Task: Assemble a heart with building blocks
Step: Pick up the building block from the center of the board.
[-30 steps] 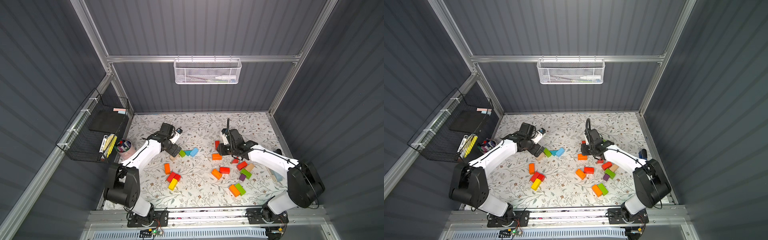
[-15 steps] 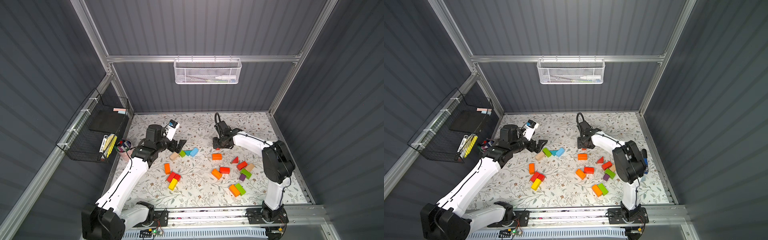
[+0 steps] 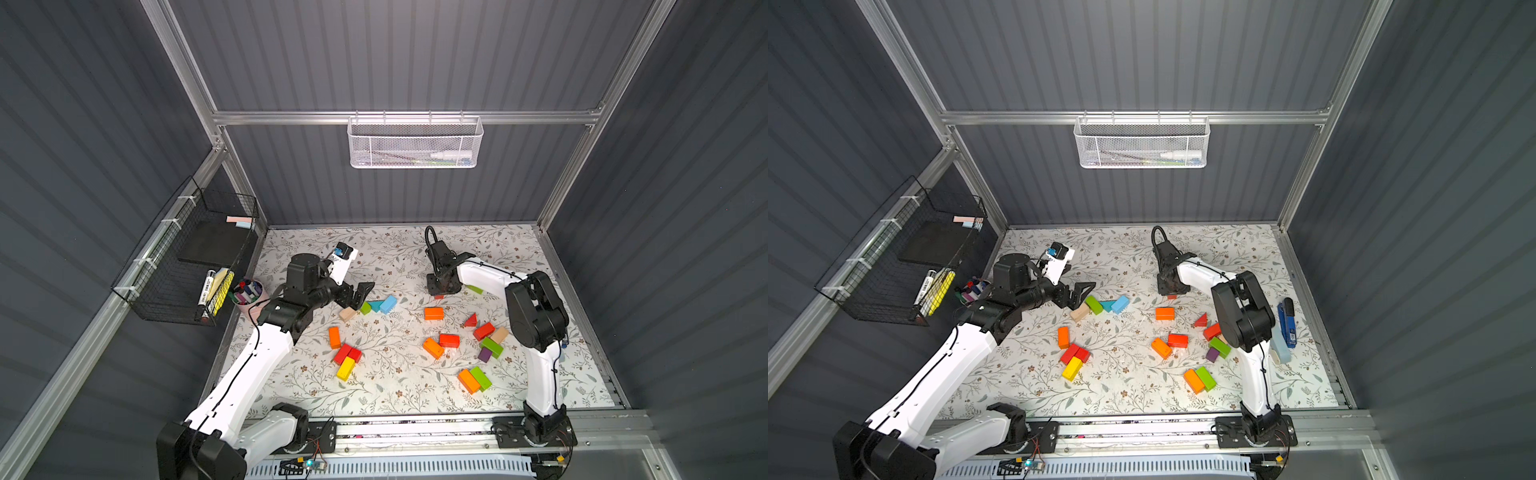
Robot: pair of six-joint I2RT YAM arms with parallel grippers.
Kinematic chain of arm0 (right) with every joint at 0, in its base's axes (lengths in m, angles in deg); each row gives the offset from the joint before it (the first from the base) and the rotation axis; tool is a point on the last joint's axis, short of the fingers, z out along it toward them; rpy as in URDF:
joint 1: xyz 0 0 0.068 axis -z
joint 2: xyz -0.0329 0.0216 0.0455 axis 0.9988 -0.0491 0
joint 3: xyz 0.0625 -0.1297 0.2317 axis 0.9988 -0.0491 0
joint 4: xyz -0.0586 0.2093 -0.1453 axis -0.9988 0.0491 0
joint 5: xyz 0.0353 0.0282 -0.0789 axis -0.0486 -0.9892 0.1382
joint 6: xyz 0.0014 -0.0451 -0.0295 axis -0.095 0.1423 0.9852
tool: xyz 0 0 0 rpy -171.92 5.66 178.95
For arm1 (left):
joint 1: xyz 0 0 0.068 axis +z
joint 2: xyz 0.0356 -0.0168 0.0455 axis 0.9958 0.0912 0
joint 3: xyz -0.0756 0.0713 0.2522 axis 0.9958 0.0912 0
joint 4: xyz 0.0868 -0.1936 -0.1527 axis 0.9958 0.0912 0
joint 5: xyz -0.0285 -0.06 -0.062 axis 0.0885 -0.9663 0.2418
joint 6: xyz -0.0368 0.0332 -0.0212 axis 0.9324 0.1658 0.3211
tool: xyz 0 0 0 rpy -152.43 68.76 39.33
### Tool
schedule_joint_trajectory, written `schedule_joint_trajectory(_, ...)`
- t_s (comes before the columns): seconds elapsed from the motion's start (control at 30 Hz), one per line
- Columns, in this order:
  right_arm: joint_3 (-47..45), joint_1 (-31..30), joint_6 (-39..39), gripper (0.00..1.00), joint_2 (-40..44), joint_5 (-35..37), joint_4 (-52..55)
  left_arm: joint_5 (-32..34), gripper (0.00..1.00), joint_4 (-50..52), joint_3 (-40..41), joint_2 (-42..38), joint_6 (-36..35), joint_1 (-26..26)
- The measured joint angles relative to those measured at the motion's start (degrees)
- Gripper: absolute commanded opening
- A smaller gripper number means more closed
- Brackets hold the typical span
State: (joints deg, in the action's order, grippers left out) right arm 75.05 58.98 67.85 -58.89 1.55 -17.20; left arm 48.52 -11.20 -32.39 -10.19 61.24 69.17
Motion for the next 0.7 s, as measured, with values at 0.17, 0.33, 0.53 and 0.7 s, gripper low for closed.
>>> schedule_joint_trajectory(0.17,0.4,0.1,1.7,0.21,-0.1,-0.2,0.0,-1.1,0.99,0.0,0.0,0.0,0.0,0.0)
schedule_joint_trajectory(0.33,-3.1,-0.3,6.3,0.17,2.6,-2.1,-2.1,-1.2,0.99,0.2,0.0,0.0,0.0,0.0)
schedule_joint_trajectory(0.53,-8.2,-1.3,13.9,0.16,9.5,-9.2,-5.6,-0.8,0.99,0.5,0.0,-0.6,-0.2,0.0)
schedule_joint_trajectory(0.7,-8.2,-4.1,18.8,0.15,11.8,-12.8,-6.7,-0.3,0.99,0.6,0.0,-2.7,-0.2,0.0)
